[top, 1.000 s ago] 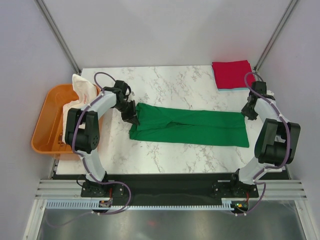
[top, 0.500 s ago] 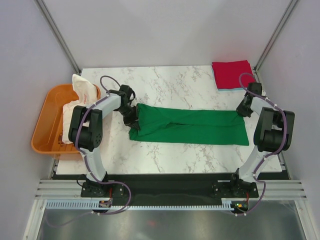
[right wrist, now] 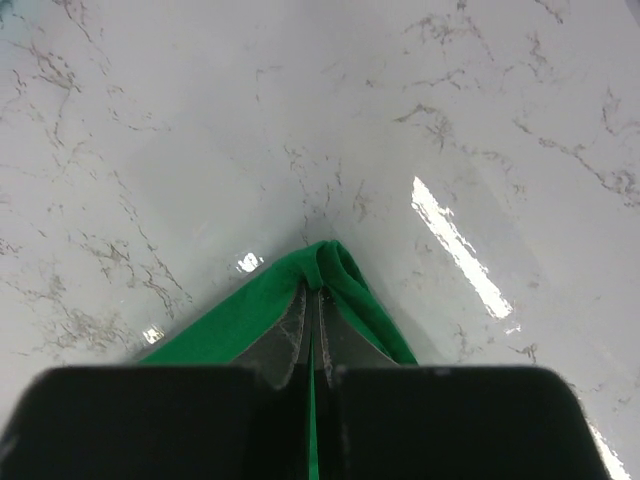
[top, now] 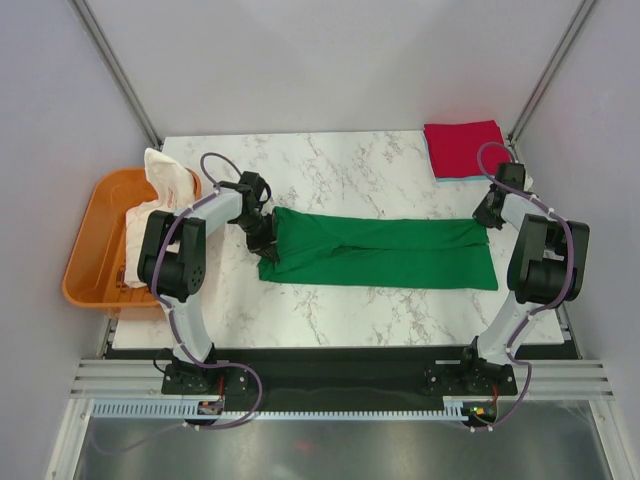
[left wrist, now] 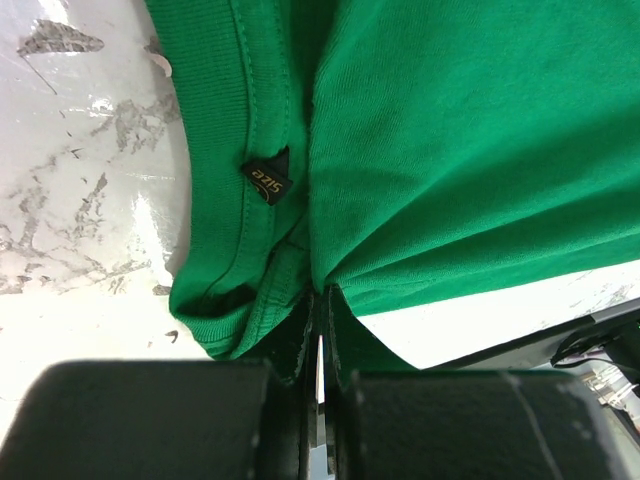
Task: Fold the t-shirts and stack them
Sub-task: Fold the tshirt
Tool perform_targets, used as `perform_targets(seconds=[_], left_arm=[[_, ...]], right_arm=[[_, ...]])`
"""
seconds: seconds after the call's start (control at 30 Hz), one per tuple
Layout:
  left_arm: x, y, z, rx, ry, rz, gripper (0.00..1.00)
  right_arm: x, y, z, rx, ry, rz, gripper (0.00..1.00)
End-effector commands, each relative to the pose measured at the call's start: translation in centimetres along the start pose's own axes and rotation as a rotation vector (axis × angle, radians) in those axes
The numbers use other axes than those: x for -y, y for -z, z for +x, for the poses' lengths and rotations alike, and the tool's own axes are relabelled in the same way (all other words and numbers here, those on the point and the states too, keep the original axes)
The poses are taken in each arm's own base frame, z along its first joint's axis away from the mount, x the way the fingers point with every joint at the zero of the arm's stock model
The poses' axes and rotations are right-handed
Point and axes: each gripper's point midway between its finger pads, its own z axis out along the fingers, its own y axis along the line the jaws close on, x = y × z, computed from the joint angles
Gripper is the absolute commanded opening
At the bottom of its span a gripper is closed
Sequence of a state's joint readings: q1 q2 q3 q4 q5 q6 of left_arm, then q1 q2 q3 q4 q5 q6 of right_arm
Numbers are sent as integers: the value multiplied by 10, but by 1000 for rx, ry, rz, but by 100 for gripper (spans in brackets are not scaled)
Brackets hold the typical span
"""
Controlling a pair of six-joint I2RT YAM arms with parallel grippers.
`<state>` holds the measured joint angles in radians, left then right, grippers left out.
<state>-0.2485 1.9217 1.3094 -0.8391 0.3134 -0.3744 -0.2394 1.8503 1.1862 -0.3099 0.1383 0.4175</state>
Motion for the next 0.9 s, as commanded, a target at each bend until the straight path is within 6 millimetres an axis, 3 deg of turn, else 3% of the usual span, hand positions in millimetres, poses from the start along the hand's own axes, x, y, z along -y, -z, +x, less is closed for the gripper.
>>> perform_targets(seconds=[0.0,0.27,0.5,0.6,0.63,0.67,0.77,0.8,0.87], left_arm=[[-5,1,-1,14,-15,-25,2],[-6,2,1,17,-14,-30,2],[-5,4,0,27,-8,-31,3],[5,14,-4,49,-18,6,24],[8,19,-6,61,-28,19,35],[13,28,-9,89,-40,31,39],[28,53,-26,175,-69,64,39],[34,64,-35,209,-84,70,46],[43,73,-43,232,-95,91,51]], right_arm=[[-6,9,-26,100,-9,-25,0],[-8,24,-41,180,-23,-47,0],[-2,3,-21,122,-17,-24,1],[-4,1,-18,98,-15,-30,10],[-4,3,-19,84,-13,-24,13],[-5,6,-21,83,-11,-25,17],[-4,16,-24,51,-5,-8,29],[-3,22,-31,58,-4,12,32],[5,29,-24,7,-6,52,33]])
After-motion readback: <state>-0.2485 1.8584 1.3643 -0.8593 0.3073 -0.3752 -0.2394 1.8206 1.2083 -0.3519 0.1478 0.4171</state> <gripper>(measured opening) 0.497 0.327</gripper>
